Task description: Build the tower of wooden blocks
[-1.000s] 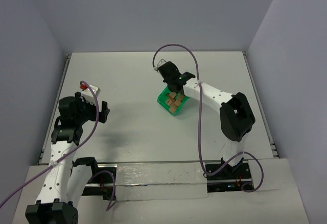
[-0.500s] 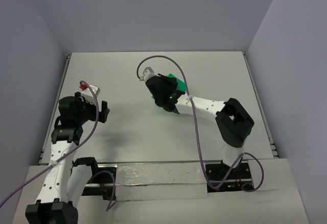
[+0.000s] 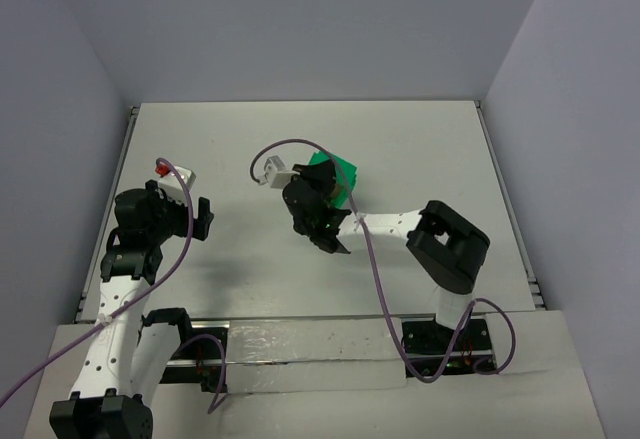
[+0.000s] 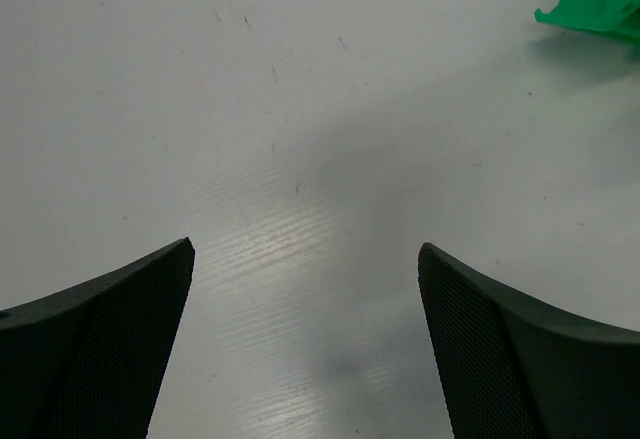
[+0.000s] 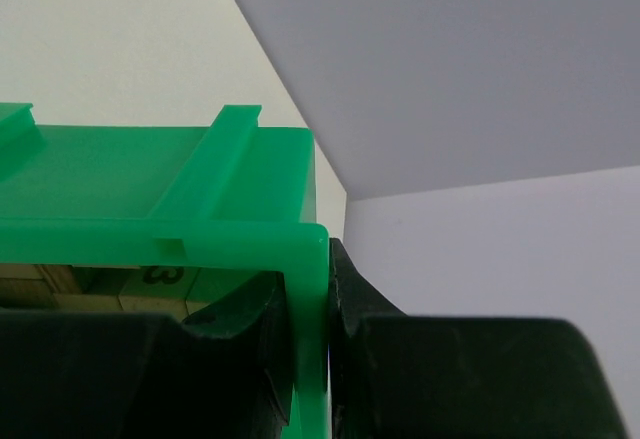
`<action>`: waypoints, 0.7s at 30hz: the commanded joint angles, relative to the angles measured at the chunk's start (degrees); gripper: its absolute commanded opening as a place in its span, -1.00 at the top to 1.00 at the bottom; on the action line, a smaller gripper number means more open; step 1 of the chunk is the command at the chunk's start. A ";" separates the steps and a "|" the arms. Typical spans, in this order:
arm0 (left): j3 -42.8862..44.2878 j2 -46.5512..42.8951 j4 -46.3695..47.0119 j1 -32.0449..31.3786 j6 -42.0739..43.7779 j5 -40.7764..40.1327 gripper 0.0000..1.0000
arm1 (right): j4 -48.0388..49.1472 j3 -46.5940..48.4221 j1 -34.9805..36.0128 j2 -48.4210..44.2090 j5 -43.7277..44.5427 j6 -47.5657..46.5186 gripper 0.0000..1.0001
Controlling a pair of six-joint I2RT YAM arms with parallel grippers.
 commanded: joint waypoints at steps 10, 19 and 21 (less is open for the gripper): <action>1.16 -0.52 3.40 -0.16 -0.97 -0.20 -0.99 | 48.97 -7.13 7.08 11.12 5.42 -25.90 1.00; 1.12 -0.43 3.45 -0.07 -1.02 -0.42 -0.99 | 68.27 -7.56 9.20 19.36 3.48 -39.69 1.00; 1.19 -0.35 3.46 -0.07 -1.11 -0.49 -0.99 | 71.57 -7.28 9.56 20.61 2.92 -41.95 1.00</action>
